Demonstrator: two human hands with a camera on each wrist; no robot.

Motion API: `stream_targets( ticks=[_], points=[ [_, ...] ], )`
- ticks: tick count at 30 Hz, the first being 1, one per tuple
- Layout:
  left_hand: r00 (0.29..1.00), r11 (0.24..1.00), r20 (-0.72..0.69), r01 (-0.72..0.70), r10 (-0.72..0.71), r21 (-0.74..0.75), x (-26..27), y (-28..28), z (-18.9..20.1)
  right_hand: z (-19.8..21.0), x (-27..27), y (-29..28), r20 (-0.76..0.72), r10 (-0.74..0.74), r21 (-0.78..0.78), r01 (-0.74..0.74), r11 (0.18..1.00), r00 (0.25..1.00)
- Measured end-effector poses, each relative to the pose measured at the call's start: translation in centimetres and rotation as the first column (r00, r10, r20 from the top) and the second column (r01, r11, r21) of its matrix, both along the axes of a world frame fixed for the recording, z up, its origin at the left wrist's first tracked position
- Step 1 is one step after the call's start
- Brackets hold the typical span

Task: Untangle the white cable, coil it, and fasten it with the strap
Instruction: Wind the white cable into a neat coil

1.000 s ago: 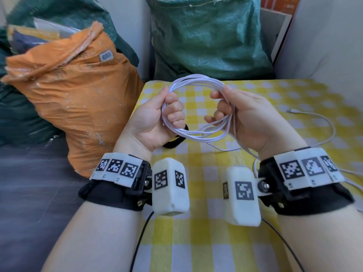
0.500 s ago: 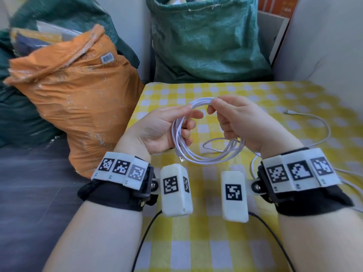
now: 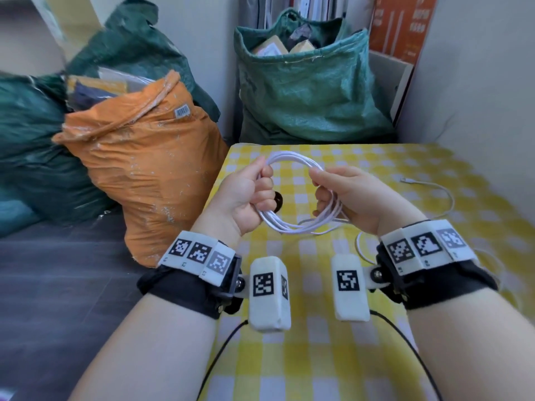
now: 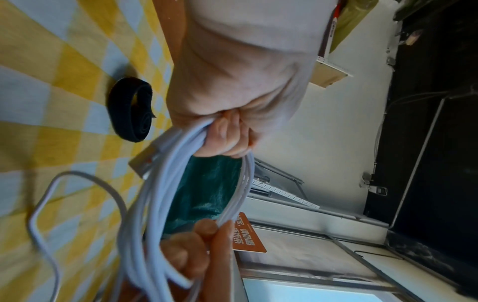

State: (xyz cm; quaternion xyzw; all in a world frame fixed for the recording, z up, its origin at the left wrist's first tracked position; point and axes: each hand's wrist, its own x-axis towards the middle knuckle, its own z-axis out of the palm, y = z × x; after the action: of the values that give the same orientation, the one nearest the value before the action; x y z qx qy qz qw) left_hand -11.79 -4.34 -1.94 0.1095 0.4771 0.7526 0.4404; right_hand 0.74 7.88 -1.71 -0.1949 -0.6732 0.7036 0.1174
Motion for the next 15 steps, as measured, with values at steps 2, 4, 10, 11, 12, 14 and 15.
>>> stream_targets(
  ticks=[2,4,10,11,12,14,15],
  points=[
    [0.993,0.997,0.097,-0.067,0.063,0.042,0.6,-0.6,0.0,-0.1,0.9,-0.7,0.023,0.000,-0.056,0.001,0.998,1.000],
    [0.977,0.988,0.180,-0.130,0.115,0.077,1.6,-1.2,-0.1,-0.2,1.7,-1.5,0.020,-0.025,-0.122,0.028,0.992,0.999],
    [0.929,0.966,0.355,-0.181,0.107,0.182,4.8,-2.7,-0.8,0.4,2.9,-4.3,-0.112,-0.193,-0.446,0.125,0.886,0.975],
    [0.931,0.968,0.354,-0.164,0.087,0.192,5.2,-3.0,-0.7,0.6,3.1,-4.7,-0.117,-0.223,-0.454,0.148,0.879,0.968],
    [0.936,0.970,0.345,-0.143,0.068,0.197,5.5,-3.3,-0.6,0.7,3.3,-4.9,-0.121,-0.249,-0.453,0.170,0.875,0.961],
    [0.944,0.973,0.327,-0.115,0.044,0.199,5.9,-3.7,-0.3,0.7,3.7,-5.4,-0.128,-0.287,-0.449,0.202,0.871,0.950],
    [0.945,0.974,0.325,-0.111,0.041,0.199,6.1,-3.9,-0.1,0.8,3.8,-5.6,-0.131,-0.299,-0.457,0.210,0.865,0.945]
  ],
)
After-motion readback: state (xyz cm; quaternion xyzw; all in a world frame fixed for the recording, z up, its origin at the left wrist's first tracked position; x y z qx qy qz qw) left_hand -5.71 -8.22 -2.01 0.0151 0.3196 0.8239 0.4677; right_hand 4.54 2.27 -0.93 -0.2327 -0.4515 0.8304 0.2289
